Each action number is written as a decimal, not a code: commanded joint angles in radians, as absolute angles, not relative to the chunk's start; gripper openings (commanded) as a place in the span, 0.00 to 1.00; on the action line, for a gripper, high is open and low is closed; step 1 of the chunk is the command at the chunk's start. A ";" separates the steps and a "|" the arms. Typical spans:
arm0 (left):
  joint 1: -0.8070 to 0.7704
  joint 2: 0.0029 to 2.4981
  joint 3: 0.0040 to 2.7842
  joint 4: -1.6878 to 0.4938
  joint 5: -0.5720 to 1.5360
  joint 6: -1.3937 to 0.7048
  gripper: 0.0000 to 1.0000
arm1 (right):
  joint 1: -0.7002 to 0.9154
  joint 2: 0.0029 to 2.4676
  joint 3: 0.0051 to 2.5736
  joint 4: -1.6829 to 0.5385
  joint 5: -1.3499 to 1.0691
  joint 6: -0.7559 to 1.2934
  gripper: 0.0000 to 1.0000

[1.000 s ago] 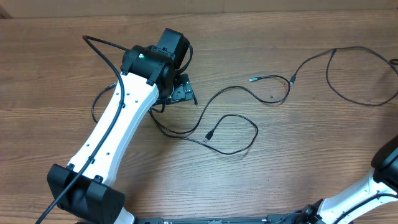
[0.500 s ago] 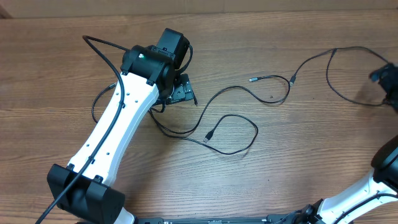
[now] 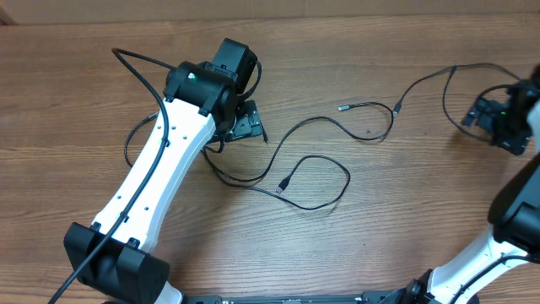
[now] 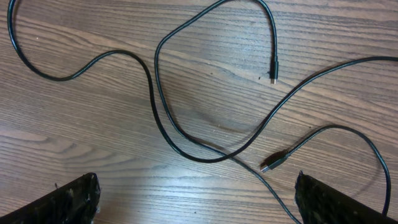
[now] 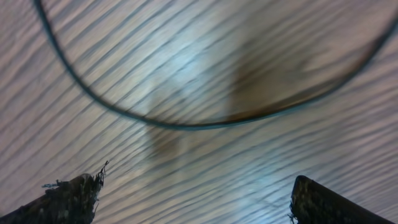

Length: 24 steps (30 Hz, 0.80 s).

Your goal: Untangle cables

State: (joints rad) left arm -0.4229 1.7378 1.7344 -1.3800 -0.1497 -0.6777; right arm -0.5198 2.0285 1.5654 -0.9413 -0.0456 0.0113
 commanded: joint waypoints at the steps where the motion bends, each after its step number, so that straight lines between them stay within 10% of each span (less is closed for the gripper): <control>1: -0.419 1.745 1.736 -1.379 -0.145 -0.665 1.00 | -0.468 2.017 1.544 -0.944 0.054 -0.009 0.99; 24: -0.419 1.745 1.736 -1.379 -0.145 -0.665 1.00 | -0.466 2.049 1.413 -0.812 0.048 -0.006 1.00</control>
State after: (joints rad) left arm -0.4229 1.7378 1.7344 -1.3796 -0.1497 -0.6781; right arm -0.4622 2.0289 1.4181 -0.8215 0.0410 -0.0010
